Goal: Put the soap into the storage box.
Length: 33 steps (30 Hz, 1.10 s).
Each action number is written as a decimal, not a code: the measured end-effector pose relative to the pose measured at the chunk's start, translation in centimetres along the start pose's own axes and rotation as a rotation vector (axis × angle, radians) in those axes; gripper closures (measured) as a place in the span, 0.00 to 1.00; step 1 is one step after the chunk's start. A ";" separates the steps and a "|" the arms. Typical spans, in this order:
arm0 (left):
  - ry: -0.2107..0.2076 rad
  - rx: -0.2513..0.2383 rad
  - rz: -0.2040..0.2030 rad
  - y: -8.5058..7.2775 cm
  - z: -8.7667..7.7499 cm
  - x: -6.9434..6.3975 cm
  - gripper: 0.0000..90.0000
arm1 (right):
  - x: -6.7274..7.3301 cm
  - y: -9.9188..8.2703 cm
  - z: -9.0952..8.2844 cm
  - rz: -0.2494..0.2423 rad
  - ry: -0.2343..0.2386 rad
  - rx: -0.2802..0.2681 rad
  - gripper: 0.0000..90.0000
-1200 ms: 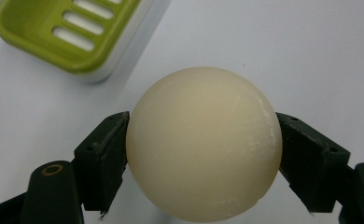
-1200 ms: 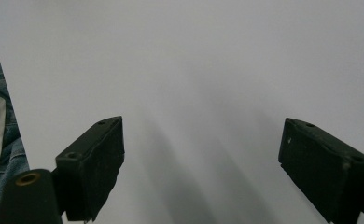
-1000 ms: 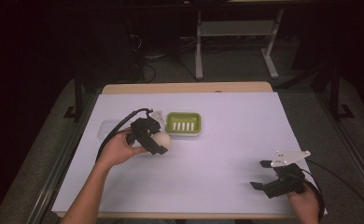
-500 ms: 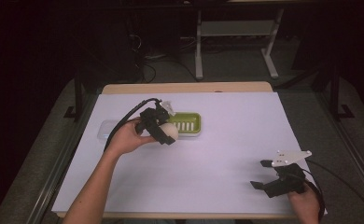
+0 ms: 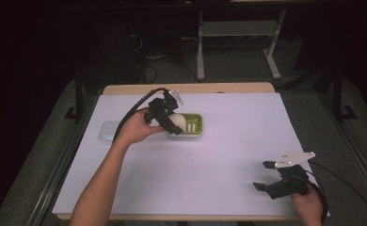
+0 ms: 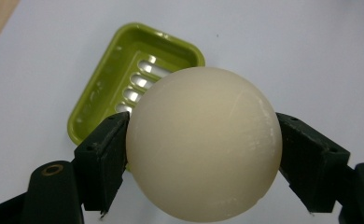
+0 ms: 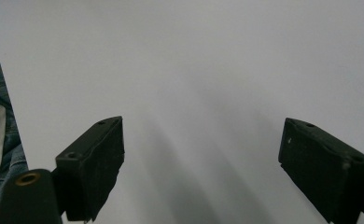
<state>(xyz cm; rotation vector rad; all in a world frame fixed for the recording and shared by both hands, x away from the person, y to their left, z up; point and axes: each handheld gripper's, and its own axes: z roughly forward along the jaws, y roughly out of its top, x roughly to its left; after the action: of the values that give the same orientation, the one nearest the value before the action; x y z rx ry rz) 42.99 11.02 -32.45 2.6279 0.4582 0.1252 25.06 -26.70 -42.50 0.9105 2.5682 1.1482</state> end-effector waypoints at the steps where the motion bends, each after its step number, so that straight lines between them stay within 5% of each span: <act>1: 0.003 0.006 0.008 0.3 0.0 0.1 0.25 | 0.0 0.0 0.0 0.001 0.002 -0.001 0.15; 10: -0.004 -0.011 -0.005 2.1 0.5 1.4 0.25 | 0.0 -0.1 -0.1 0.005 0.004 -0.008 0.15; 14: -0.028 -0.021 -0.037 2.1 1.3 2.2 0.25 | 0.0 -0.2 -0.1 0.010 0.005 -0.004 0.15; 19: -0.007 0.015 -0.038 2.0 2.4 2.8 0.25 | -0.2 -0.2 0.0 0.013 0.006 -0.008 0.15; 25: -0.002 -0.017 -0.069 2.2 3.4 3.5 0.25 | -0.2 -0.1 0.0 0.009 0.007 -0.003 0.15; 33: -0.004 0.032 -0.091 2.2 5.3 4.1 0.25 | -0.2 -0.2 -0.1 0.010 0.005 -0.006 0.15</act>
<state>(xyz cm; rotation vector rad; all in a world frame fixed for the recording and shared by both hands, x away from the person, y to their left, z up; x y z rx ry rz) 48.36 8.29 -36.08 2.6332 0.5813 0.0839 25.12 -26.94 -42.60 0.9210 2.5656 1.1625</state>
